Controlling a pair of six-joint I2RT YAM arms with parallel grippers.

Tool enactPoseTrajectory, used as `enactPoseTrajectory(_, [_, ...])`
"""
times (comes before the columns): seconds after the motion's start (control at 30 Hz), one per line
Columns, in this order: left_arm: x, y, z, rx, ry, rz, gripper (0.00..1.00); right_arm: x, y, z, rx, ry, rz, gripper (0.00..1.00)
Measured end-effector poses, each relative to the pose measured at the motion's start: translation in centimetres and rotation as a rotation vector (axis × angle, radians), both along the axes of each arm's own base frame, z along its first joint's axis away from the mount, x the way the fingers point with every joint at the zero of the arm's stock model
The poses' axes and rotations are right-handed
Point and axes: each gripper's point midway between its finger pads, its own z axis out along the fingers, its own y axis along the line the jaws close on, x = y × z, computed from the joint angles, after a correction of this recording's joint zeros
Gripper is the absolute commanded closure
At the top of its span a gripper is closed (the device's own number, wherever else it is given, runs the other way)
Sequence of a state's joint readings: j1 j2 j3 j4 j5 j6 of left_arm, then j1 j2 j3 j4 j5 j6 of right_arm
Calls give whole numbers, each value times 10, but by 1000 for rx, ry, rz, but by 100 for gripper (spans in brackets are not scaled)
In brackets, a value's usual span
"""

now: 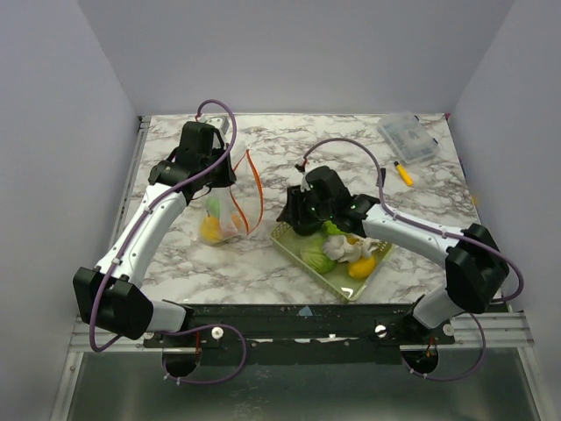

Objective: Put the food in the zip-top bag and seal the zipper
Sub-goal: Pick up the fake fruit from the bin, then place the fake fruit in the zipper food storage bag.

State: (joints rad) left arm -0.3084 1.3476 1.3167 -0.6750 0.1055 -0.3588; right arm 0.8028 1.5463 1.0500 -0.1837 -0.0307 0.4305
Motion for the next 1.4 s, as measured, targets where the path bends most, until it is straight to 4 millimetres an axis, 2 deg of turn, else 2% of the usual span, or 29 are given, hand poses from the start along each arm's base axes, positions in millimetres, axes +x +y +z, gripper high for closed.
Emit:
enactPoseTrajectory(0.23, [0,0,0,0,0,0,100,17,23,62,112,-104,26,80])
enactPoseTrajectory(0.37, [0,0,0,0,0,0,100,26,43,96,187,-145,63,72])
enactPoseTrajectory(0.47, [0,0,0,0,0,0,100,31,55,109,227,-163,84,65])
enactPoseTrajectory(0.53, [0,0,0,0,0,0,100,34,61,112,238,-165,94,55])
enactPoseTrajectory(0.63, [0,0,0,0,0,0,100,38,70,113,248,-160,108,46])
enactPoseTrajectory(0.77, [0,0,0,0,0,0,100,44,86,113,275,-144,136,25])
enactPoseTrajectory(0.87, [0,0,0,0,0,0,100,45,94,108,285,-124,154,16])
enactPoseTrajectory(1.17, [0,0,0,0,0,0,100,42,93,105,282,-114,160,19])
enactPoseTrajectory(1.4, [0,0,0,0,0,0,100,29,62,93,204,-134,125,22])
